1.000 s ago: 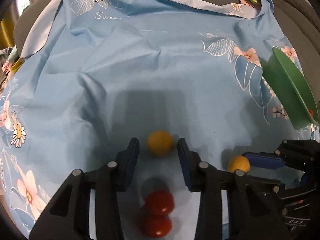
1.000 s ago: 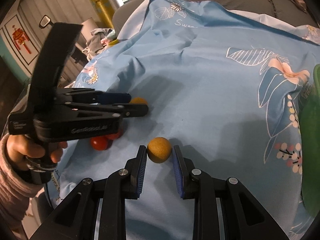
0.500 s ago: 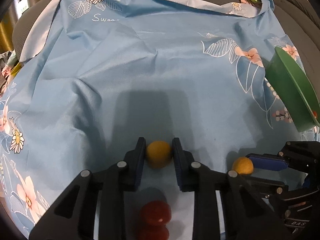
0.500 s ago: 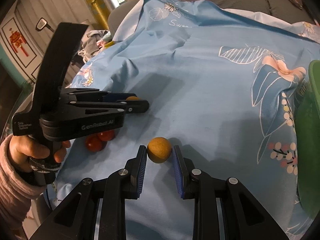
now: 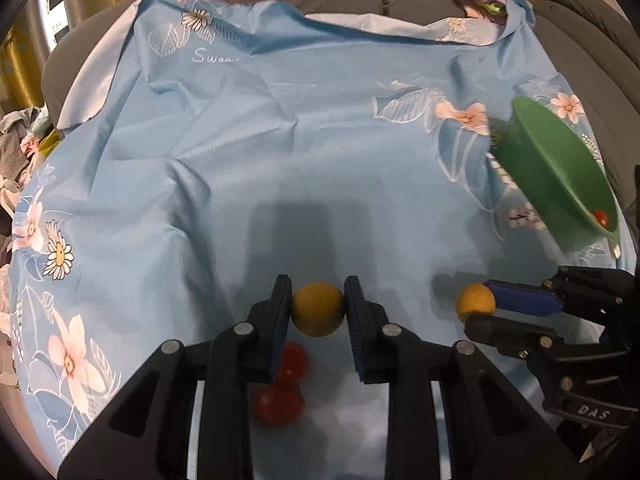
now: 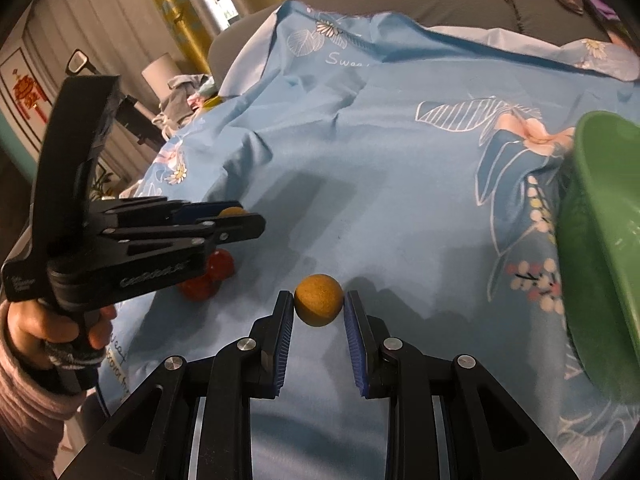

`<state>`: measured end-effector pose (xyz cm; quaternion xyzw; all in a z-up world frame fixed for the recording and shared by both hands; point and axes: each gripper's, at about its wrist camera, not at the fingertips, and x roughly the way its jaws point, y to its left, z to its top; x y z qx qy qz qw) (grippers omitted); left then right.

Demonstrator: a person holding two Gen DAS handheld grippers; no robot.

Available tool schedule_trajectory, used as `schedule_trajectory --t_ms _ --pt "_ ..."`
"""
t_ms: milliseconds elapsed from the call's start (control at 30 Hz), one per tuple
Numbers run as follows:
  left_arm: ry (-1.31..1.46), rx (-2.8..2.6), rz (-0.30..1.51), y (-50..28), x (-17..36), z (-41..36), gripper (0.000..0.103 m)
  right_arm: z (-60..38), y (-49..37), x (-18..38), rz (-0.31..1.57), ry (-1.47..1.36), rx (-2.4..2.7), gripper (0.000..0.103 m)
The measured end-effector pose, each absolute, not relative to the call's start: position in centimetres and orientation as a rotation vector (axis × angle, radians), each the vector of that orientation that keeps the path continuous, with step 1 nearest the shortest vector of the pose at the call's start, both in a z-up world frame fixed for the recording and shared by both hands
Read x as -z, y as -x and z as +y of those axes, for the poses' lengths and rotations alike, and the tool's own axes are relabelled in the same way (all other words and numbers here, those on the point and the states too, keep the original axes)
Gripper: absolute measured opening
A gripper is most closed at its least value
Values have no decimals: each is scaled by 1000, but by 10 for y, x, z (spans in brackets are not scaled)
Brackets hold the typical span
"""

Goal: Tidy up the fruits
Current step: 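Carry both yellow fruits over the green bowl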

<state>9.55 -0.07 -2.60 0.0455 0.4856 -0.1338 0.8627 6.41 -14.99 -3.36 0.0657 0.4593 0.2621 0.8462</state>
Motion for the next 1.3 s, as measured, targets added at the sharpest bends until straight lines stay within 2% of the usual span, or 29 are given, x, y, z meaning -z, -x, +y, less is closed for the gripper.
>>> schedule_trajectory --t_ms 700,1300 --pt "-111 308 888 -11 -29 -24 27 -180 -22 -5 865 -147 -450 28" --pt "-148 348 804 18 -63 -52 27 -203 3 -36 767 -161 -425 28"
